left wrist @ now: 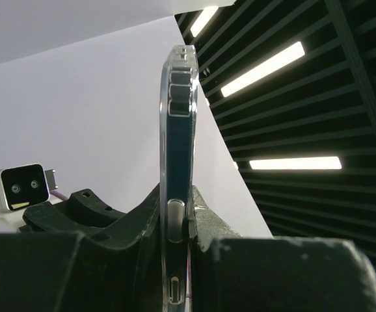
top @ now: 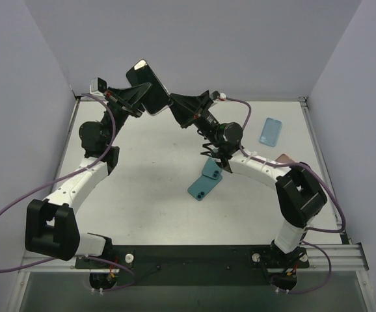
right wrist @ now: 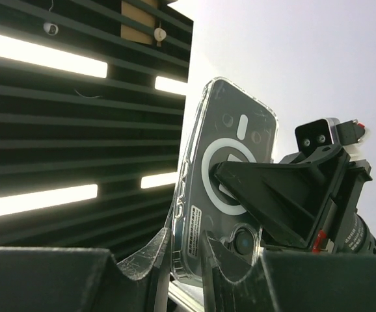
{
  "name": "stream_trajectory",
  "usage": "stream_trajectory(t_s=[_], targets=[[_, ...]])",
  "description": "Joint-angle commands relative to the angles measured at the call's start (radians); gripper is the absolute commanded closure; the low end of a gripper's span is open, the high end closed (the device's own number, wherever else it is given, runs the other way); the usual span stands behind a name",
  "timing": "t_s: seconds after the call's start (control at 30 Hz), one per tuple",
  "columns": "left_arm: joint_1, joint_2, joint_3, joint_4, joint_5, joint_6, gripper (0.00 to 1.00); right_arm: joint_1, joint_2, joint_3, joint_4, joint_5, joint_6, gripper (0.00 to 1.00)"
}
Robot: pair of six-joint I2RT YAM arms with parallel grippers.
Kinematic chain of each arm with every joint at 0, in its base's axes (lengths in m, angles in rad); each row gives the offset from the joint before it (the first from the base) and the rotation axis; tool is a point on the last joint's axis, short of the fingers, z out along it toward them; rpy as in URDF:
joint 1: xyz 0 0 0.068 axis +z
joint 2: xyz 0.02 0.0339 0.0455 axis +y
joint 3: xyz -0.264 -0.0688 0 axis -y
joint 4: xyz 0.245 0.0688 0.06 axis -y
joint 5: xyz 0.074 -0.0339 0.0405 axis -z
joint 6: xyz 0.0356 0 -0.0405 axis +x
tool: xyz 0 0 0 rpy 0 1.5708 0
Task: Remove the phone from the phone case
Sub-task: Remove the phone case from the phone.
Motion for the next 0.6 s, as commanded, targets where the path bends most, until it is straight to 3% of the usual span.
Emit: stream_trajectory(t_s=[0.0, 0.23, 0.57], targets=[[-0.037, -0.113, 0.140, 0.577, -0.061, -0.192, 1.00, 0.039, 0.002, -0.068, -0.326, -0.179, -0.252, 1.00], [-0.037, -0.130, 0.126, 0.571, -0.059, -0.193, 1.00, 0.048, -0.104, -0.019, -0.930, -0.147, -0.590, 1.00], [-0.062, -0.172, 0.080, 0.448, 0.028, -0.136, 1.00, 0.047, -0.091, 0.159, -1.260, -0.141, -0.803, 0.99]])
